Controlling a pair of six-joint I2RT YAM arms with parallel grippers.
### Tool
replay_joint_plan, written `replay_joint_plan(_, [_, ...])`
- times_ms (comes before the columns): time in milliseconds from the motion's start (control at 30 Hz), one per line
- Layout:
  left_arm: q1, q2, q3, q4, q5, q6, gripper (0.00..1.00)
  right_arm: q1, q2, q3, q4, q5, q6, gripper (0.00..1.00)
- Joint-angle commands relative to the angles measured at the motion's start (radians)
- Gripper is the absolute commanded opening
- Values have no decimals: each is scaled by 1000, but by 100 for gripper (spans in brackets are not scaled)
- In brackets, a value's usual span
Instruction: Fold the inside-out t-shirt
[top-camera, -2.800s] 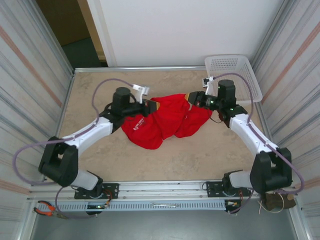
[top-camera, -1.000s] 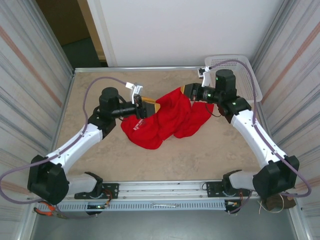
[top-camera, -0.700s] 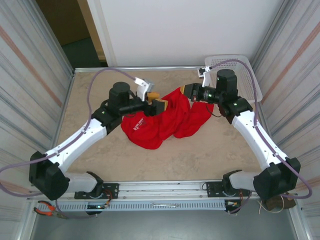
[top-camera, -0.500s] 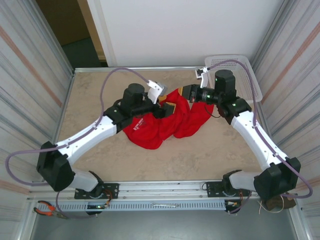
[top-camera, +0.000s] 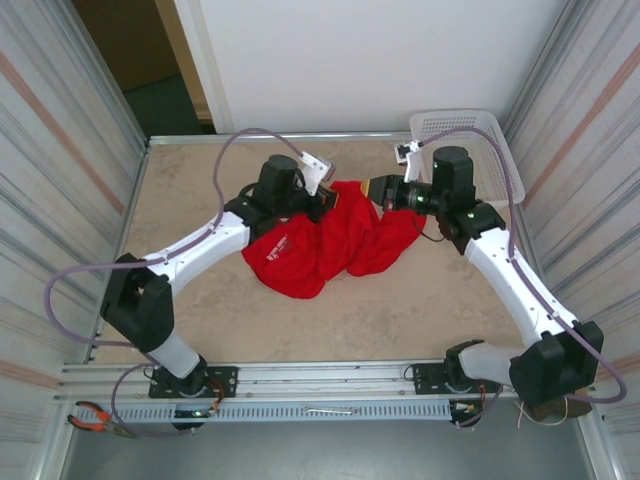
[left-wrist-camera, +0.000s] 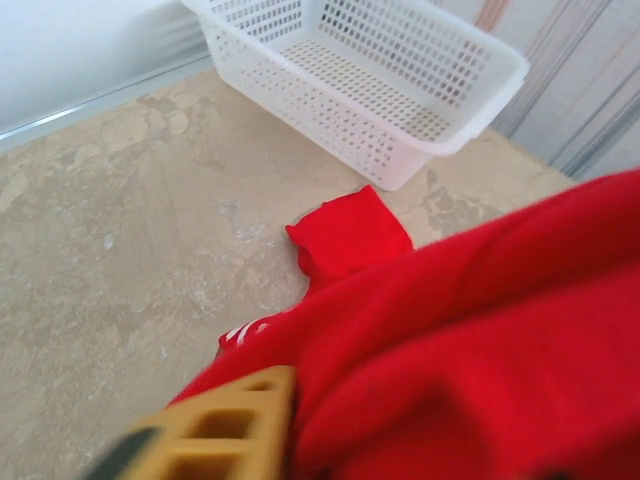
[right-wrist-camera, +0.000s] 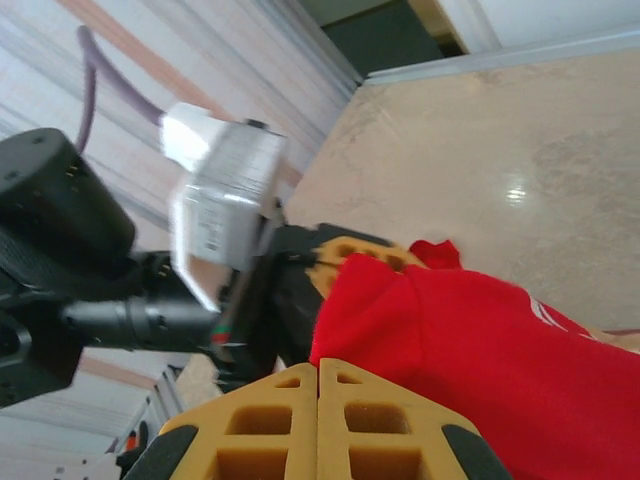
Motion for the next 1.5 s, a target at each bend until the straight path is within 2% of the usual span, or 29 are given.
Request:
replay_joint_plan(0, [40,-74,-2,30,281,-44,0,-41,45,-10,26,38,-1,0])
replay_joint_plan(133, [62,-134,-19,26,482,-114,0,-55,174,40,14,115,-14,0])
replay_joint_plan(200, [66,-152,-35,71,541,-176,0,-55,239,82,-14,148,-18,0])
replay_joint_plan(267, [66,-168,-50,96,509,-232,0,-54,265,118,-62,174,-17,36])
replay_joint_plan(300, [67,-173,-60,105,469,-262,0,-49,243,107,-66,192,-14,50])
replay_joint_plan(333, [66,-178,-69,110,421,-295,0,-42,204,84,-62,217,-10,57])
replay_joint_plan(400, [66,-173,-77,109,352,-356,0,-31,116,42,-74,256,-1,60])
replay_joint_plan(600, [65,-134,-88,125,306,-425,0,77,-112,-50,-130,347,16,67])
replay_joint_plan(700, [59,-132,-87,131,300,-426,0,145,-112,-53,-112,352,22,70])
replay_joint_plan(800, [54,-133,-71,108,300,-413,0,191,-45,-38,-87,383,7,71])
replay_joint_plan(900, [47,-144,-64,89,299,-398,0,210,50,-18,-71,433,-29,69])
replay_joint_plan(967, [46,-154,-69,83,305,-391,0,210,90,-19,-63,469,-60,62])
replay_joint_plan(1000, [46,-157,-70,81,311,-387,3,210,99,-27,-55,485,-79,46])
replay_joint_plan(1033, [47,-161,-72,78,317,-381,9,211,101,-34,-48,495,-94,25])
replay_joint_plan(1067, [48,-165,-74,69,322,-372,19,210,99,-48,-42,502,-110,2])
replay_joint_plan(1100, [51,-167,-76,59,321,-362,34,208,91,-67,-40,504,-125,0])
replay_joint_plan(1167, [64,-184,-91,47,298,-349,49,205,65,-120,-25,500,-150,0])
replay_joint_plan(1300, [93,-200,-131,19,238,-305,58,181,-6,-259,53,461,-175,0])
replay_joint_plan(1467, [86,-152,-145,-72,172,-177,59,138,-42,-385,137,419,-162,0])
